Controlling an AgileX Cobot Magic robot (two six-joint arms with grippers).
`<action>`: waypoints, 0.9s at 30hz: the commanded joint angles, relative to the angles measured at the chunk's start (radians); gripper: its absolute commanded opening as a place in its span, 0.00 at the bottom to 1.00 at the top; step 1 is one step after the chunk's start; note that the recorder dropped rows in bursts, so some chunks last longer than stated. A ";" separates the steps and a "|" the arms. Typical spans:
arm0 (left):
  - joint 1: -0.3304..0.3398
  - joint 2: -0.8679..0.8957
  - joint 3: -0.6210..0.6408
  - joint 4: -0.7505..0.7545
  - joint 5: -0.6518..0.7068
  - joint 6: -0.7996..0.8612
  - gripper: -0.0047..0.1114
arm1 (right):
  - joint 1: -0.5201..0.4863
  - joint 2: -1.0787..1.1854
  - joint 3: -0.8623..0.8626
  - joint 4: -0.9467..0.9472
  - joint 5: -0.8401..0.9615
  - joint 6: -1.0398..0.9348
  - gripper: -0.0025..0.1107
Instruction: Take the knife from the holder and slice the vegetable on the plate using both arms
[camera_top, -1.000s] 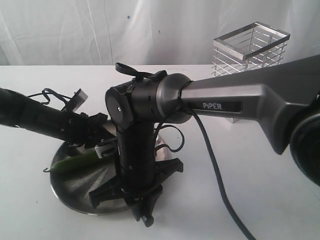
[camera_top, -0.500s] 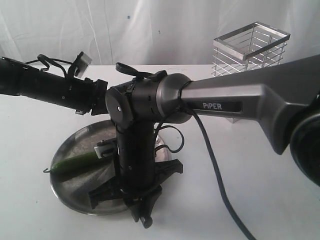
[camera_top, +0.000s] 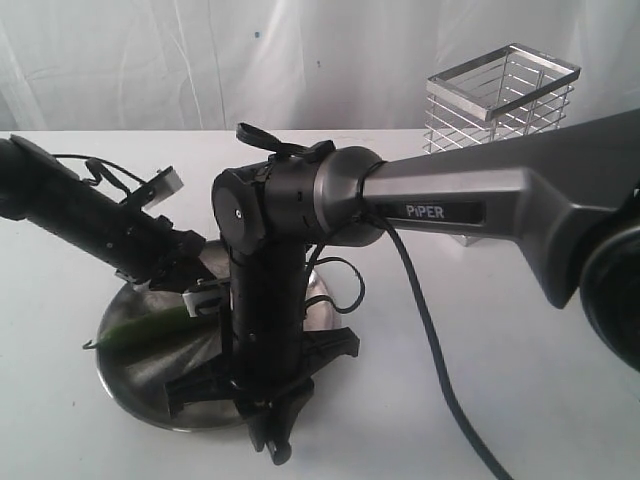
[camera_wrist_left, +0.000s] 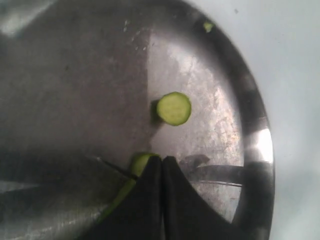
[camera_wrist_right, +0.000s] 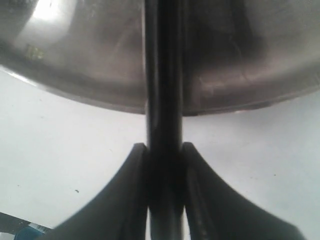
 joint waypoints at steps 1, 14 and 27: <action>0.001 -0.008 0.068 0.011 -0.051 -0.009 0.04 | -0.001 -0.003 0.001 -0.002 -0.019 -0.008 0.02; 0.001 -0.008 0.156 0.018 -0.134 -0.005 0.04 | -0.006 -0.003 0.001 -0.105 0.015 0.003 0.02; 0.001 -0.020 0.156 -0.047 -0.119 -0.005 0.04 | -0.008 -0.003 0.001 -0.114 0.015 0.001 0.02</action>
